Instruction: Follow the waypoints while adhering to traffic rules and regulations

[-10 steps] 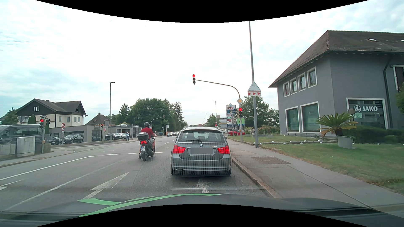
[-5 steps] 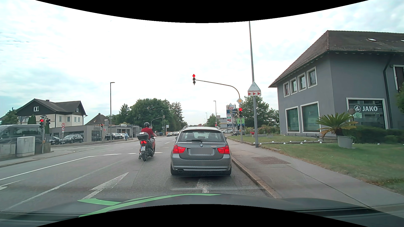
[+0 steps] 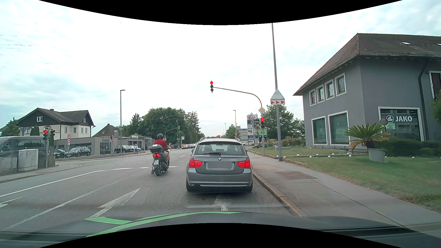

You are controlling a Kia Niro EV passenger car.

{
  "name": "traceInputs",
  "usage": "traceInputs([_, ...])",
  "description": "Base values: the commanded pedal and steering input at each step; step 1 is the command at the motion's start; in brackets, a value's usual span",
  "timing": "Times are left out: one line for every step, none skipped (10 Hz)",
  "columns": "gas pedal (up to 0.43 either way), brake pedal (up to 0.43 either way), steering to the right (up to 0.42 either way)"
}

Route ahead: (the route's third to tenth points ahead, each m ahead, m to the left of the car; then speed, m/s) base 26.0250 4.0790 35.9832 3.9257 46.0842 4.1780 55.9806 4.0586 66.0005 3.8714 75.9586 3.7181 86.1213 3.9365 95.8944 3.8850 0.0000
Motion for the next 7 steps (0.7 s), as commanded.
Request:
traceInputs([0.0,0.384,0.001])
traceInputs([0.0,0.378,0.001])
traceInputs([0.0,0.378,0.001])
traceInputs([0.0,0.384,0.001])
traceInputs([0.0,0.378,0.001])
traceInputs([0.0,0.378,0.001])
traceInputs([0.0,0.378,0.001])
